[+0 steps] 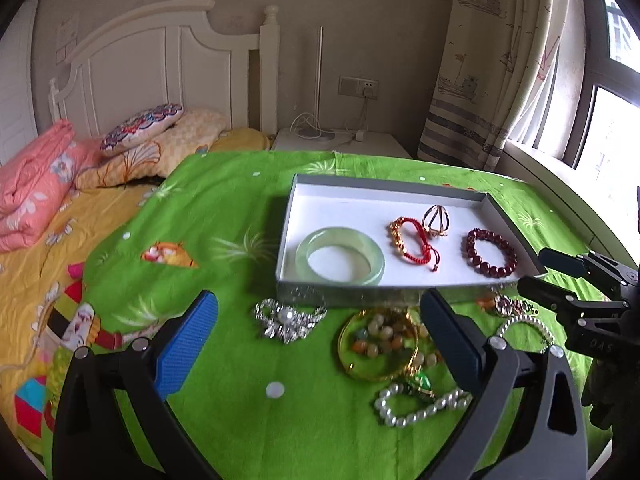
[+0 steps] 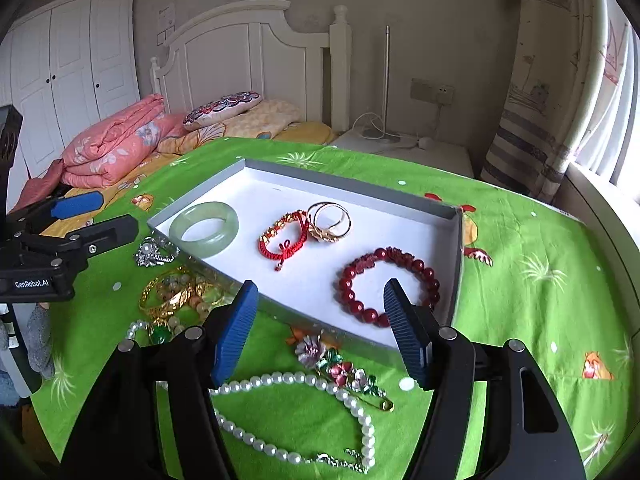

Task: Organize jewelry
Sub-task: 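Move the right gripper toward the pearl necklace on the bedspread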

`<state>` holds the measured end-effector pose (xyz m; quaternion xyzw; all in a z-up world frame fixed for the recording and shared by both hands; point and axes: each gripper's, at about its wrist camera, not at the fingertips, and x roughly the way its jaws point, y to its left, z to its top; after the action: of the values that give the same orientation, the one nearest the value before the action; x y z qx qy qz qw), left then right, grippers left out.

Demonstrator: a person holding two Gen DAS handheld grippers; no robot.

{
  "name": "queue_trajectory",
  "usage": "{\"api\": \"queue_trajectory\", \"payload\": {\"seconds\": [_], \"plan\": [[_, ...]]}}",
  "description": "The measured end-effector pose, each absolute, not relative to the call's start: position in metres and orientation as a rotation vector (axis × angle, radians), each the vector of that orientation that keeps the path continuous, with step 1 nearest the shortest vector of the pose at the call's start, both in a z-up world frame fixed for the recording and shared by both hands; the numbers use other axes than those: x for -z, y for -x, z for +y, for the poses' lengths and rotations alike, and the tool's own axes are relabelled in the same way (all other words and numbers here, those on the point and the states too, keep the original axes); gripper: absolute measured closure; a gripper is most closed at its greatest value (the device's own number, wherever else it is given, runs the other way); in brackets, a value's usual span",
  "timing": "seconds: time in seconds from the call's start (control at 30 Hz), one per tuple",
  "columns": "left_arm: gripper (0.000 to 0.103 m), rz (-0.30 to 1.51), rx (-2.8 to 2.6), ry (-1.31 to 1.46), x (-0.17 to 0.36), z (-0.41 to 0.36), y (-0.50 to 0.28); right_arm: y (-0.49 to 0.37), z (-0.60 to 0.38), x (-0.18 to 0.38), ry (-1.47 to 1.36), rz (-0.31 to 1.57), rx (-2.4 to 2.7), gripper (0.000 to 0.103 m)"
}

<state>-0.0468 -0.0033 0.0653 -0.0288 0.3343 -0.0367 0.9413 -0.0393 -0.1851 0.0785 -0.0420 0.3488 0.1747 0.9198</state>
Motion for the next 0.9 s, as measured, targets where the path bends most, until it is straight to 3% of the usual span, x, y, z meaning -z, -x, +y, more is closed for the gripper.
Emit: {"api": "queue_trajectory", "payload": {"seconds": [0.37, 0.63, 0.9], "plan": [[0.003, 0.768, 0.076, 0.027, -0.034, 0.014, 0.089, 0.089, -0.175, -0.056, 0.249, 0.835, -0.542, 0.040], [0.003, 0.819, 0.036, -0.048, -0.027, 0.001, 0.081, 0.079, -0.165, -0.043, 0.280, 0.907, -0.587, 0.040], [0.003, 0.852, 0.009, -0.071, -0.022, -0.002, 0.076, 0.100, -0.166, -0.046, 0.274, 0.926, -0.630, 0.060]]}}
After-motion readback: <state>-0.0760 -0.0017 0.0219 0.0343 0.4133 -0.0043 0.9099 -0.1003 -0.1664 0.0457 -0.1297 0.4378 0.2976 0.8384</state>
